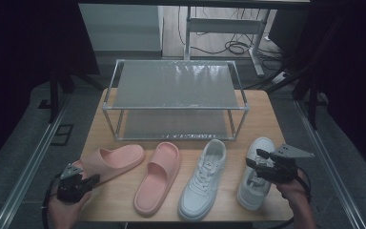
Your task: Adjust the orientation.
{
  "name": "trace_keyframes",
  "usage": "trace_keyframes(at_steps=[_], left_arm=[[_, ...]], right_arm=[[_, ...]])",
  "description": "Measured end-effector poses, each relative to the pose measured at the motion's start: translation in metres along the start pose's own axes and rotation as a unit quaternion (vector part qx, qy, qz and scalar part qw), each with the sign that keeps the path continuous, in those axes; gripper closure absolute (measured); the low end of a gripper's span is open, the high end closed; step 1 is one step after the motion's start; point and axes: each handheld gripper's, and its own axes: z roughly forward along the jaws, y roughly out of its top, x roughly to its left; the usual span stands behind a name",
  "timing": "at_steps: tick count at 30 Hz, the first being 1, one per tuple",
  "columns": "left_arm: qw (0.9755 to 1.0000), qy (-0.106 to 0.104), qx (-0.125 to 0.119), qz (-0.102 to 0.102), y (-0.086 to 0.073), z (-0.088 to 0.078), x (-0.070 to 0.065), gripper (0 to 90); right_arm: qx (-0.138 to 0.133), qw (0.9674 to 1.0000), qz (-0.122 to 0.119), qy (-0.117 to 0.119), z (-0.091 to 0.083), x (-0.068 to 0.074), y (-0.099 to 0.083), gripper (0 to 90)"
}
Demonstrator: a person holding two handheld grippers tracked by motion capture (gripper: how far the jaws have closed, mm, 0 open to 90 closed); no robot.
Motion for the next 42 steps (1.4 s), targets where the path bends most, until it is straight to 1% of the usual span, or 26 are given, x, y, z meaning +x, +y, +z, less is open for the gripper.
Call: trace_keyframes(at_steps=[1, 8, 10, 11, 12, 13, 14, 15, 16, 17, 18, 21, 22, 23, 24, 25, 26, 27, 28, 29, 30, 31, 32, 33, 34, 42], left_arm=[[1.0000, 0.001, 0.000, -0.001, 0.003, 0.002, 0.004, 90.0], [1.0000, 0.005, 0.002, -0.004, 0.011, 0.007, 0.012, 90.0], [1.0000, 0.008, 0.000, 0.000, 0.010, 0.005, 0.008, 90.0], [1.0000, 0.005, -0.004, 0.002, 0.007, 0.003, 0.005, 90.0], [1.0000, 0.005, -0.004, 0.002, 0.007, 0.003, 0.005, 90.0], [1.0000, 0.001, -0.007, 0.005, 0.005, 0.000, 0.000, 90.0], [1.0000, 0.001, -0.007, 0.005, 0.005, 0.000, 0.000, 90.0], [0.9999, -0.003, -0.013, 0.006, 0.004, -0.001, -0.006, 90.0], [0.9999, -0.003, -0.013, 0.006, 0.004, -0.001, -0.006, 90.0], [0.9997, -0.008, -0.018, 0.011, 0.005, -0.003, -0.011, 90.0], [0.9997, -0.008, -0.018, 0.011, 0.005, -0.003, -0.011, 90.0], [0.9991, -0.014, -0.028, 0.026, 0.015, -0.006, -0.023, 90.0], [0.9991, -0.014, -0.028, 0.026, 0.015, -0.006, -0.023, 90.0], [0.9987, -0.018, -0.034, 0.032, 0.023, -0.005, -0.030, 90.0], [0.9987, -0.018, -0.034, 0.032, 0.023, -0.005, -0.030, 90.0], [0.9984, -0.022, -0.036, 0.039, 0.030, -0.002, -0.034, 90.0], [0.9984, -0.022, -0.036, 0.039, 0.030, -0.002, -0.034, 90.0], [0.9982, -0.024, -0.034, 0.043, 0.037, 0.004, -0.040, 90.0], [0.9982, -0.024, -0.034, 0.043, 0.037, 0.004, -0.040, 90.0], [0.9982, -0.021, -0.026, 0.050, 0.044, 0.010, -0.047, 90.0], [0.9982, -0.021, -0.026, 0.050, 0.044, 0.010, -0.047, 90.0], [0.9979, -0.018, -0.019, 0.059, 0.050, 0.016, -0.053, 90.0], [0.9979, -0.018, -0.019, 0.059, 0.050, 0.016, -0.053, 90.0], [0.9979, -0.016, -0.014, 0.060, 0.058, 0.024, -0.056, 90.0], [0.9979, -0.016, -0.014, 0.060, 0.058, 0.024, -0.056, 90.0], [0.9983, -0.005, -0.011, 0.057, 0.077, 0.042, -0.055, 90.0]], right_arm=[[0.000, 1.0000, 0.001, 0.000, 0.001, 0.000, 0.000, 41.0], [0.003, 1.0000, -0.001, 0.002, 0.002, 0.001, -0.001, 41.1], [0.003, 1.0000, 0.000, 0.001, 0.001, 0.001, -0.001, 41.0], [0.002, 1.0000, 0.002, 0.001, 0.001, 0.000, -0.001, 41.0], [0.002, 1.0000, 0.002, 0.001, 0.001, 0.000, -0.001, 41.0], [0.002, 1.0000, 0.003, -0.001, 0.000, -0.001, -0.001, 41.1], [0.002, 1.0000, 0.003, -0.001, 0.000, -0.001, -0.002, 41.1], [0.002, 1.0000, 0.004, -0.001, 0.000, -0.001, -0.002, 41.0], [0.002, 1.0000, 0.004, -0.001, 0.000, -0.001, -0.002, 41.1], [0.002, 1.0000, 0.004, -0.001, 0.000, -0.001, -0.002, 41.1], [0.002, 1.0000, 0.004, -0.001, 0.000, -0.001, -0.002, 41.1], [0.000, 1.0000, 0.003, 0.000, -0.001, -0.001, -0.002, 41.1], [0.000, 1.0000, 0.003, 0.000, -0.001, -0.001, -0.002, 41.1], [0.000, 1.0000, 0.003, 0.000, 0.000, -0.001, -0.002, 41.1], [0.001, 1.0000, 0.003, 0.000, 0.000, -0.001, -0.002, 41.0], [0.001, 1.0000, 0.003, 0.000, 0.000, -0.001, -0.002, 41.0], [0.001, 1.0000, 0.003, 0.000, 0.000, -0.001, -0.002, 41.0], [0.001, 1.0000, 0.003, 0.000, 0.000, -0.001, -0.002, 41.1], [0.001, 1.0000, 0.003, 0.000, 0.000, -0.001, -0.002, 41.1], [0.001, 1.0000, 0.003, 0.000, 0.000, -0.001, -0.002, 41.1], [0.001, 1.0000, 0.003, 0.000, 0.000, -0.001, -0.002, 41.0], [0.001, 1.0000, 0.003, 0.000, 0.000, -0.001, -0.002, 41.1], [0.001, 1.0000, 0.003, 0.000, 0.000, -0.001, -0.002, 41.1], [0.002, 1.0000, 0.003, -0.001, 0.000, -0.001, -0.002, 41.1], [0.002, 1.0000, 0.003, -0.001, 0.000, -0.001, -0.002, 41.1], [0.004, 1.0000, 0.005, -0.001, 0.001, -0.002, -0.003, 41.1]])
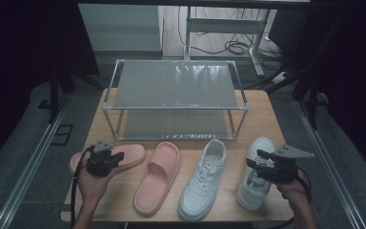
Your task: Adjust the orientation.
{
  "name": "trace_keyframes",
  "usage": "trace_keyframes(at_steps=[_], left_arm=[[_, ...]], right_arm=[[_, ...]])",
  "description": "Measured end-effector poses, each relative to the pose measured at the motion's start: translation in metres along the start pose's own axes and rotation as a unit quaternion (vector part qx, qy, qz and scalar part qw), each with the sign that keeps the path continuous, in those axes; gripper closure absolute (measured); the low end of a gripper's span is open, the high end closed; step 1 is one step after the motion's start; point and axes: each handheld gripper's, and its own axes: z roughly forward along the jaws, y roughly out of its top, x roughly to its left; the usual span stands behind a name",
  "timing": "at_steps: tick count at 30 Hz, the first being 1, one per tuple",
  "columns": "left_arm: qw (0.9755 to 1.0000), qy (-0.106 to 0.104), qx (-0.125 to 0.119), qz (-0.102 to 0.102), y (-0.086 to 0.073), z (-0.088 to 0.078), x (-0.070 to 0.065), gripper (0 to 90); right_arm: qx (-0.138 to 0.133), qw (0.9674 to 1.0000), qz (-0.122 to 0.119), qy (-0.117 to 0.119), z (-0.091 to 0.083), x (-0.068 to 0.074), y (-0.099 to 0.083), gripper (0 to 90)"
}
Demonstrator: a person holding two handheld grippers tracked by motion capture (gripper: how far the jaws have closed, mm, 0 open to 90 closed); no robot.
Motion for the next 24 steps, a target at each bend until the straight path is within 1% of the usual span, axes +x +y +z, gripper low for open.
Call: trace_keyframes(at_steps=[3, 4, 6, 11, 12, 15, 16, 17, 19, 20, 24], left_arm=[[1.0000, 0.005, 0.005, -0.004, 0.002, 0.007, 0.004, 90.0], [1.0000, 0.005, 0.005, -0.004, 0.002, 0.007, 0.004, 90.0], [0.9999, 0.011, 0.010, -0.006, 0.000, 0.010, 0.006, 90.0], [0.9994, 0.023, 0.017, -0.017, -0.009, 0.010, 0.013, 90.0], [0.9994, 0.023, 0.017, -0.017, -0.009, 0.010, 0.013, 90.0], [0.9990, 0.036, 0.022, -0.017, -0.013, 0.009, 0.016, 90.0], [0.9990, 0.036, 0.022, -0.017, -0.013, 0.009, 0.016, 90.0], [0.9987, 0.041, 0.024, -0.018, -0.015, 0.009, 0.018, 90.0], [0.9986, 0.043, 0.026, -0.018, -0.017, 0.009, 0.019, 90.0], [0.9988, 0.039, 0.025, -0.019, -0.017, 0.008, 0.020, 90.0], [0.9988, 0.038, 0.025, -0.019, -0.019, 0.007, 0.019, 90.0]], right_arm=[[0.002, 1.0000, -0.001, 0.000, 0.001, 0.000, 0.000, 41.1], [0.002, 1.0000, -0.001, 0.000, 0.001, 0.000, 0.000, 41.1], [0.003, 1.0000, 0.000, 0.000, 0.001, 0.000, -0.001, 41.0], [0.005, 1.0000, 0.001, -0.001, 0.002, -0.001, -0.001, 41.0], [0.005, 1.0000, 0.001, -0.001, 0.002, -0.001, -0.001, 41.0], [0.005, 1.0000, -0.001, -0.001, 0.002, 0.000, -0.001, 40.9], [0.005, 1.0000, -0.001, -0.001, 0.002, 0.000, -0.001, 40.9], [0.005, 1.0000, 0.000, -0.001, 0.002, 0.000, -0.001, 40.9], [0.006, 1.0000, 0.000, -0.001, 0.002, 0.000, -0.001, 40.9], [0.006, 1.0000, 0.001, -0.001, 0.002, 0.000, -0.001, 40.9], [0.008, 1.0000, 0.000, -0.002, 0.003, 0.000, -0.001, 40.9]])
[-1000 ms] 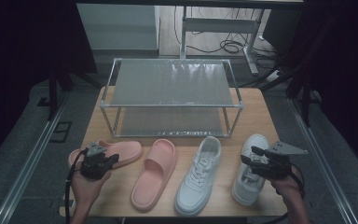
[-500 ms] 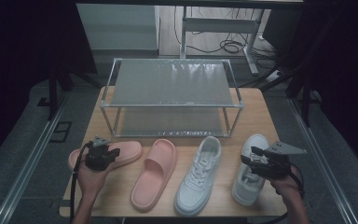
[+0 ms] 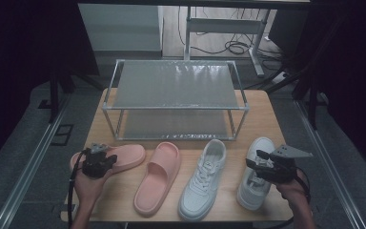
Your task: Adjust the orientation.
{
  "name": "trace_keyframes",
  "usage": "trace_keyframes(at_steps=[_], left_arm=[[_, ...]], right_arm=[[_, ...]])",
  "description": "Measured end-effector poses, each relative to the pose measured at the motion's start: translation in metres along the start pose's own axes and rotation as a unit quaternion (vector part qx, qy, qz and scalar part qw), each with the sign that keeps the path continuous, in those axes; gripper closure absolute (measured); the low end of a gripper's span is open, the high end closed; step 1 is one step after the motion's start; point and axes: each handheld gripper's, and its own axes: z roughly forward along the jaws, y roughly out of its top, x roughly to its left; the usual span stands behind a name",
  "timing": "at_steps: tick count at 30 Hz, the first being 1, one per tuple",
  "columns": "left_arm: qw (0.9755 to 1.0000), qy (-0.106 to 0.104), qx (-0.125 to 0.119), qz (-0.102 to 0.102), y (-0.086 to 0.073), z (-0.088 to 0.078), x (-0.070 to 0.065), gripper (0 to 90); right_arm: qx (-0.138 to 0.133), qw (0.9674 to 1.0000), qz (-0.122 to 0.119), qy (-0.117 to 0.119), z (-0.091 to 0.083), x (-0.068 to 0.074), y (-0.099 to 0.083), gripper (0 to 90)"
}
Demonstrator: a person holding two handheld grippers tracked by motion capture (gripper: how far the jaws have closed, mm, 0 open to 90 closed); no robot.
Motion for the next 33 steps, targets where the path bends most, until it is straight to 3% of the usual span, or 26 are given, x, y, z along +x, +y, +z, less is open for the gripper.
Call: trace_keyframes(at_steps=[4, 33], left_arm=[[1.0000, 0.003, 0.004, 0.006, -0.002, -0.001, -0.001, 90.0], [0.9999, -0.012, -0.002, -0.002, -0.023, -0.020, 0.000, 90.0]], right_arm=[[-0.002, 1.0000, -0.002, 0.000, -0.001, 0.001, 0.001, 40.8], [-0.003, 1.0000, -0.003, -0.006, -0.004, 0.001, 0.001, 40.7]])
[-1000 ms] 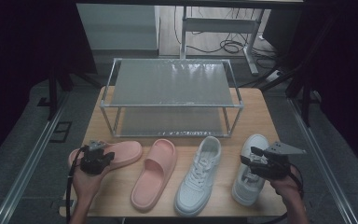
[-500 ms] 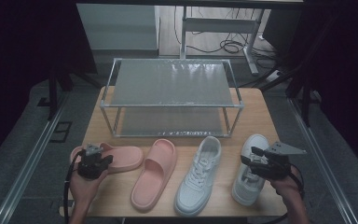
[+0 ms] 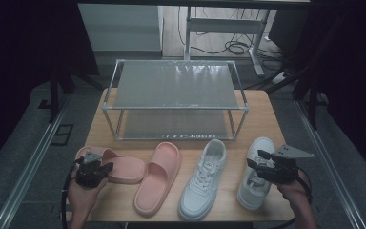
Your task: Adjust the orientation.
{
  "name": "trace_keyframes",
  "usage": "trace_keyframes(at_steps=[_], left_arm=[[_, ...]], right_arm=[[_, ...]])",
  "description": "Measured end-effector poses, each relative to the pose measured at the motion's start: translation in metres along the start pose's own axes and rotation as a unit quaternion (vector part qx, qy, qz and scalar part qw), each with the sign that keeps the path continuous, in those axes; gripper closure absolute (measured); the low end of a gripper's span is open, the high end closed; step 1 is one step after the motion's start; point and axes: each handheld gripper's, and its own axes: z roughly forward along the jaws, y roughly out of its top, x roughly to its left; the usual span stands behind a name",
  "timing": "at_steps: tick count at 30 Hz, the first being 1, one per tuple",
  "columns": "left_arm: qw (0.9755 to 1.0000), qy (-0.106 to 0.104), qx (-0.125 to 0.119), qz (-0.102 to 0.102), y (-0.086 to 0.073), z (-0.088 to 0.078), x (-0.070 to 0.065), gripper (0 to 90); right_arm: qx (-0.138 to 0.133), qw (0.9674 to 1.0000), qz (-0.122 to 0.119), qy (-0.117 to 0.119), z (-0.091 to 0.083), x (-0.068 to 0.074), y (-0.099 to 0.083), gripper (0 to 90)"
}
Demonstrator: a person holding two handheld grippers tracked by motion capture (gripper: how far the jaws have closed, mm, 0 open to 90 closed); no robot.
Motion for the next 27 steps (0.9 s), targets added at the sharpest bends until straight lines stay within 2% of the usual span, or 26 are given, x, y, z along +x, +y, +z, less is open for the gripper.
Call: trace_keyframes(at_steps=[15, 27], left_arm=[[1.0000, 0.000, 0.009, 0.004, -0.006, -0.009, 0.005, 90.0], [0.9997, -0.003, 0.022, 0.006, -0.017, -0.023, 0.010, 90.0]], right_arm=[[0.000, 1.0000, -0.001, 0.000, -0.001, 0.000, 0.000, 40.7], [0.000, 1.0000, -0.001, 0.000, -0.001, 0.000, 0.000, 40.7]])
